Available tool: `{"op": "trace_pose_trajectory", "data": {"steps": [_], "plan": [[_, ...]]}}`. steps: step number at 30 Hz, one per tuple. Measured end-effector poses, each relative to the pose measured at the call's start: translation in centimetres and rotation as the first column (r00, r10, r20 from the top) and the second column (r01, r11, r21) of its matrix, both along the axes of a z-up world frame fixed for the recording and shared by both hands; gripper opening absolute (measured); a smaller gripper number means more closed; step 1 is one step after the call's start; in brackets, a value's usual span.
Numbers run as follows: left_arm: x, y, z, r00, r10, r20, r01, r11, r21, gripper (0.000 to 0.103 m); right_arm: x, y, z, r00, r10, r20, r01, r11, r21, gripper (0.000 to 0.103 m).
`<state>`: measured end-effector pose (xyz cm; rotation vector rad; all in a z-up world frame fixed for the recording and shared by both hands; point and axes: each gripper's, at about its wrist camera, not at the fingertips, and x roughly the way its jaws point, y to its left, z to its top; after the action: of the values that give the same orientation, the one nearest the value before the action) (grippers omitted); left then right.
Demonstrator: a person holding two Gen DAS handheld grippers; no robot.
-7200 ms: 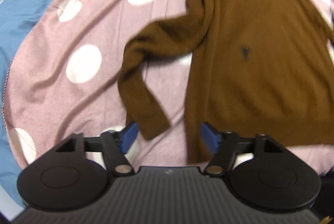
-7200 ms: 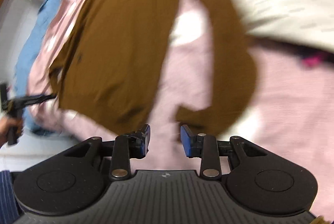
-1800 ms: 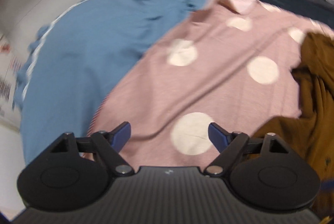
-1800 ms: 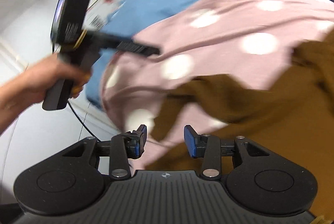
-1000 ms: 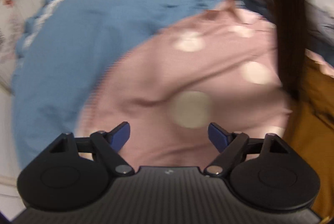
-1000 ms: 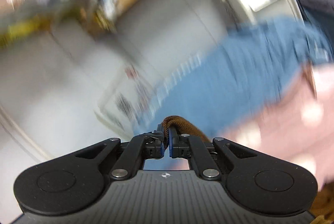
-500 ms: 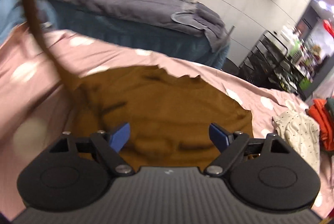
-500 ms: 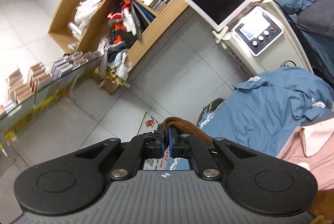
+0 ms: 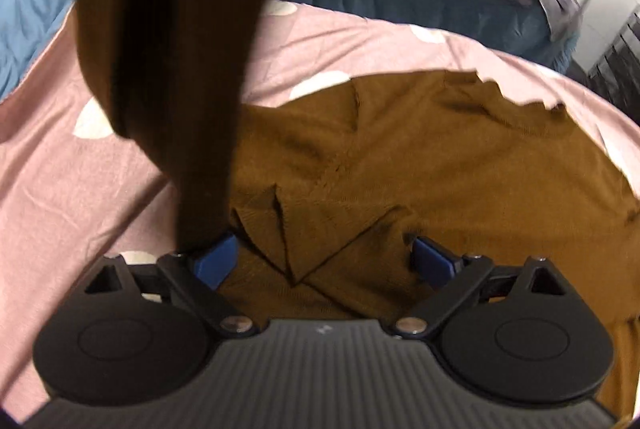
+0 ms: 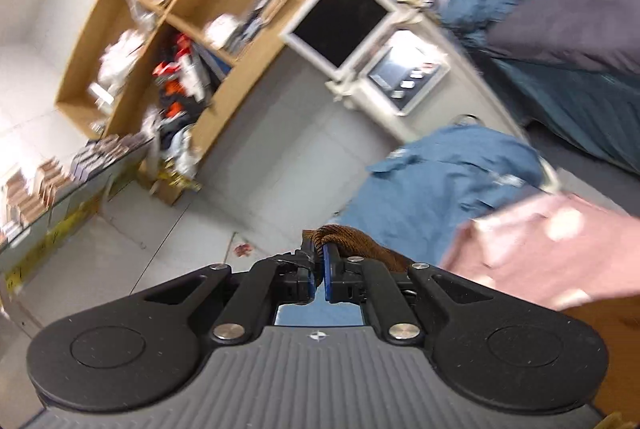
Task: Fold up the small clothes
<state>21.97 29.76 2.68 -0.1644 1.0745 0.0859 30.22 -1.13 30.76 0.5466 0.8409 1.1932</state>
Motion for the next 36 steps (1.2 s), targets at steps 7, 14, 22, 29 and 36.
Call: {"op": "trace_pose_trajectory", "data": {"steps": [7,14,22,29,36], "plan": [[-3.5,-0.2,1.1,0.991,-0.133,0.003,0.133,0.981,-0.139,0.099,-0.7,-11.1,-6.5,0.963,-0.235,-0.129,0.23,0.972,-0.057,0.008],[-6.3,1.6,2.8,0.994,-0.104,0.023,0.105,0.992,-0.068,0.099,-6.9,-23.5,-17.0,0.71,-0.548,-0.443,0.549,0.824,-0.14,0.008],[-2.4,4.5,3.7,0.996,0.05,0.075,-0.046,0.997,-0.059,0.098,-13.8,-26.8,-24.1,0.372,-0.496,-0.785,0.784,0.621,-0.021,0.015],[1.5,1.1,2.1,0.997,-0.071,0.0,0.07,0.972,0.224,0.094,-11.8,-25.1,-23.1,0.536,-0.814,-0.222,0.674,0.572,-0.468,0.056],[3.7,1.3,1.0,0.996,-0.089,0.015,0.082,0.958,0.275,0.094,-11.9,-17.5,-19.5,0.826,-0.43,0.365,0.559,0.541,-0.628,0.054]]}}
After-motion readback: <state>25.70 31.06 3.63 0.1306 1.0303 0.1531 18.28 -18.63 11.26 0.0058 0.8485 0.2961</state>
